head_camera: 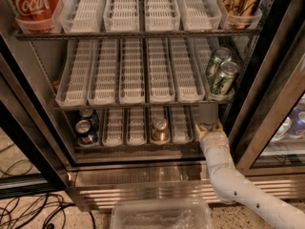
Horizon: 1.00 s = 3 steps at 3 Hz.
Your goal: Pick water bottle from bottom shelf of fridge
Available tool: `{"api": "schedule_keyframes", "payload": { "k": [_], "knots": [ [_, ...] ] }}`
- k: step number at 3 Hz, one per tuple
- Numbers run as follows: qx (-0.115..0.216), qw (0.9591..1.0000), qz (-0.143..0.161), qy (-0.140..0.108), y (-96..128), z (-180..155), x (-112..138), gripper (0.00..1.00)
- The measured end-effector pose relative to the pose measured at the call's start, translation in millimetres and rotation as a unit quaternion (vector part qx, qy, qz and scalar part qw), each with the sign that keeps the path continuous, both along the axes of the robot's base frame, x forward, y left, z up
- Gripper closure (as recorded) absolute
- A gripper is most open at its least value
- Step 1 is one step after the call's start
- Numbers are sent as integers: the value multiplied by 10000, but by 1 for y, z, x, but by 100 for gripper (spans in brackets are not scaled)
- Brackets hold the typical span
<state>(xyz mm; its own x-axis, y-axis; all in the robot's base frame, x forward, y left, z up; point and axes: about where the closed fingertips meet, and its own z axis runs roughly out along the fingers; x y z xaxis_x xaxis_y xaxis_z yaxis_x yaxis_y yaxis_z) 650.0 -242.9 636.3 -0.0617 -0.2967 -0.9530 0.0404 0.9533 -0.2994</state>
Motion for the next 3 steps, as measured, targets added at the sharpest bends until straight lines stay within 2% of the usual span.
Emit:
{"api": "schedule_keyframes", "payload": {
  "k": [1,2,3],
  "knots": [
    [275,9994,37,-194,0,11,-5,100],
    [526,9971,24,-542,-3,20,-13,100],
    [656,9931,36,-974,-6,24,-24,100]
  ]
}}
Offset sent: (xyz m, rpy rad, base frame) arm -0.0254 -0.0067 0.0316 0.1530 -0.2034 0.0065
